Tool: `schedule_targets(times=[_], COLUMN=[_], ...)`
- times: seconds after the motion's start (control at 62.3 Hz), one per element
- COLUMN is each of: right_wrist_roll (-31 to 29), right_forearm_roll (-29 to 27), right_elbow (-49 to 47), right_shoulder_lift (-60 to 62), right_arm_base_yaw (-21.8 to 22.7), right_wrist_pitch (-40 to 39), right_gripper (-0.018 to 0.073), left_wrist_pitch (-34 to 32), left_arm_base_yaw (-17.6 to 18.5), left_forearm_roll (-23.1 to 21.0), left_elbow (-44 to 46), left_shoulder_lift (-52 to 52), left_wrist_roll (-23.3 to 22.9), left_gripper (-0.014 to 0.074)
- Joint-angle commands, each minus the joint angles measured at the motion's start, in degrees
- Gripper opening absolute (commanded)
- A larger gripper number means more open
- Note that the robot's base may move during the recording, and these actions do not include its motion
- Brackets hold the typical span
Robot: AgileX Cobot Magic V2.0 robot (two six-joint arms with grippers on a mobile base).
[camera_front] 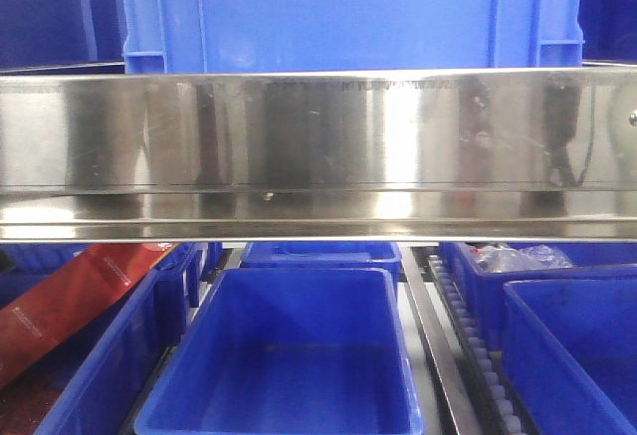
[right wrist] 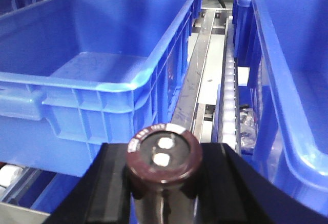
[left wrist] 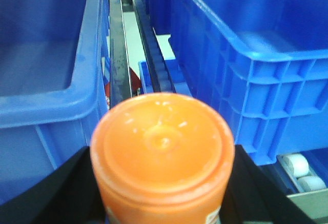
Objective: Place cylindrical capacitor in blue bin on shelf
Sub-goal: 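Lower the left gripper into a blue bin and release the orange cylinder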
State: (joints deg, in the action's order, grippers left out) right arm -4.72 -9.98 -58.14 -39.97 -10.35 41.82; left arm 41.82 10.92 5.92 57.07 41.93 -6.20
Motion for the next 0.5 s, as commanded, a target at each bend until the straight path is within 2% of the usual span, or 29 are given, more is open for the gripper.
schedule_targets(times=[0.0, 0.096, 0.176, 0.257, 0.385, 0.481], right_wrist_roll=[-0.27, -0.27, -0.27, -0.27, -0.27, -0.27], right_forearm_roll=[-0.47, -0.54, -0.77, -1.0, -1.0, -1.14], right_elbow=[-0.55, -0.55, -0.55, -0.55, -0.55, -0.55], right_shoulder_lift=[0.26, 0.26, 0.26, 0.26, 0.26, 0.26], right_arm_base_yaw=[-0.06, -0.06, -0.06, -0.06, -0.06, -0.06], right_wrist_pitch=[-2.28, -2.17, -2.17, -2.17, -2.17, -2.17], right_gripper=[-0.0154, -0.0154, -0.0154, -0.0154, -0.0154, -0.0154], left_wrist_pitch=[-1.04, -2.65, -3.03, -2.52, 0.33, 1.36], left_arm_base_yaw=[0.05, 0.05, 0.05, 0.05, 0.16, 0.26], left_forearm_roll=[-0.52, -0.36, -0.58, -2.88, -12.0, -19.32], left_elbow=[0.05, 0.51, 2.75, 6.99, 16.85, 24.06], left_shoulder_lift=[-0.26, -0.15, 1.86, 5.61, 14.46, 21.43], left_wrist_roll=[-0.45, 0.24, 4.31, 8.38, 16.07, 19.87], left_gripper=[-0.0111, -0.0111, -0.0111, -0.0111, -0.0111, -0.0111])
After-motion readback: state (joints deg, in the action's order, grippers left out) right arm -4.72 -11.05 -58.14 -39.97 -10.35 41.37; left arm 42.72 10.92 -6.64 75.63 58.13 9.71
